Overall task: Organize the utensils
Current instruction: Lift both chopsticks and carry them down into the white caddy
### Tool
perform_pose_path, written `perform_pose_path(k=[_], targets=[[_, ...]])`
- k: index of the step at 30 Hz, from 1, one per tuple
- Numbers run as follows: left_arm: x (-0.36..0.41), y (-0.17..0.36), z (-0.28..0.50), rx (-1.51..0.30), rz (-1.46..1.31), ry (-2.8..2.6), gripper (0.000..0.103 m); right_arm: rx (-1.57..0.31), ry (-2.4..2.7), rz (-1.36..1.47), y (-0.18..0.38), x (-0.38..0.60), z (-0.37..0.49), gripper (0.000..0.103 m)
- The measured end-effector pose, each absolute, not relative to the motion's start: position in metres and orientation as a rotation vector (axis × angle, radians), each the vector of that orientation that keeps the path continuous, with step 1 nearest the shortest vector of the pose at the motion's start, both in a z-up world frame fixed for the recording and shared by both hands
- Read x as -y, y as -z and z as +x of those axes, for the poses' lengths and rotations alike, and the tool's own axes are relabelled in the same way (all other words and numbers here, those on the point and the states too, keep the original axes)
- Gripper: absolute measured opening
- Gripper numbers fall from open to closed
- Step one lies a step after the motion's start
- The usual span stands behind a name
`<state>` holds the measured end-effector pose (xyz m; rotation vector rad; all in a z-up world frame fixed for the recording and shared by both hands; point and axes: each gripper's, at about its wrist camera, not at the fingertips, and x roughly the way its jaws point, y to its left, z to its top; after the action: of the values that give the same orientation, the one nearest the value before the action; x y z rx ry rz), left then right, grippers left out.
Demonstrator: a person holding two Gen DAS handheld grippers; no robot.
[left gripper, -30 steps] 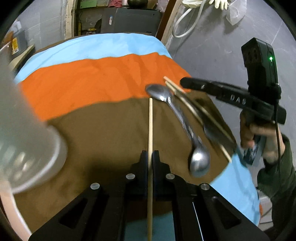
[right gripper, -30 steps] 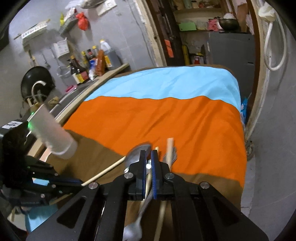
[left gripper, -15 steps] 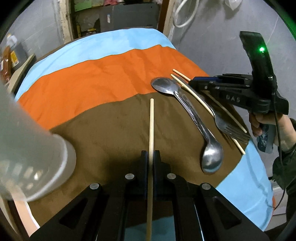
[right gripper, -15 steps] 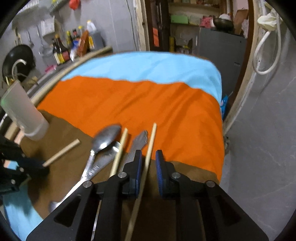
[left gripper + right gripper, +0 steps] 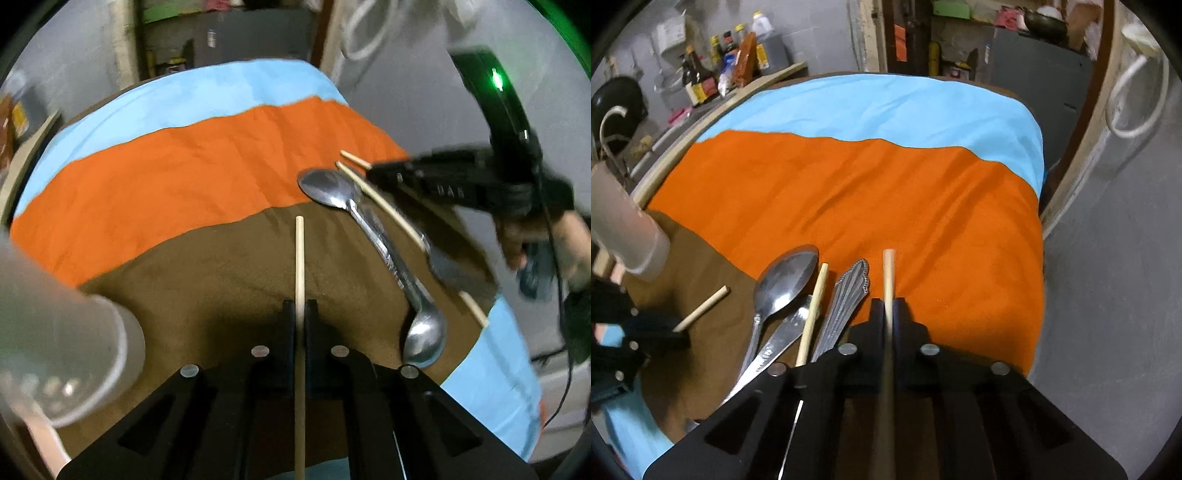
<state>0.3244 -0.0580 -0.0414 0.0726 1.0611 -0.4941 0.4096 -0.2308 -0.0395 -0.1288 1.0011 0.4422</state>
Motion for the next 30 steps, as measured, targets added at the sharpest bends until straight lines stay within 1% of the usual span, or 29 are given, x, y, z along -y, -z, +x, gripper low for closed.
perform_pose_path(k=[3, 6, 11, 15, 20, 24, 30], targets=[[0.045, 0.035, 0.31, -0.987, -0.004, 0.504, 0.002, -0.912, -0.456, -0.007, 0.027, 0.247, 0.391, 0.003], [0.03, 0.022, 0.29, -0.875, -0.076, 0.519, 0.002, -0.795, -0.49, 0.107, 0.008, 0.258, 0.363, 0.003], [0.01, -0.008, 0.256, -0.658, -0.165, 0.524, 0.002, -0.53, -0.538, 0.141, -0.034, 0.252, 0.306, 0.003], [-0.005, -0.034, 0.226, -0.437, -0.193, 0.496, 0.002, -0.365, -0.622, 0.172, -0.063, 0.234, 0.276, 0.003], [-0.023, -0.065, 0.21, -0.293, -0.189, 0.458, 0.002, -0.187, -0.761, 0.205, -0.094, 0.194, 0.258, 0.003], [-0.049, -0.092, 0.21, -0.208, -0.207, 0.402, 0.002, -0.093, -0.845, 0.276, -0.115, 0.161, 0.261, 0.003], [-0.119, -0.122, 0.213, -0.084, -0.285, 0.304, 0.002, -0.01, -0.928, 0.402, -0.134, 0.115, 0.279, 0.003]])
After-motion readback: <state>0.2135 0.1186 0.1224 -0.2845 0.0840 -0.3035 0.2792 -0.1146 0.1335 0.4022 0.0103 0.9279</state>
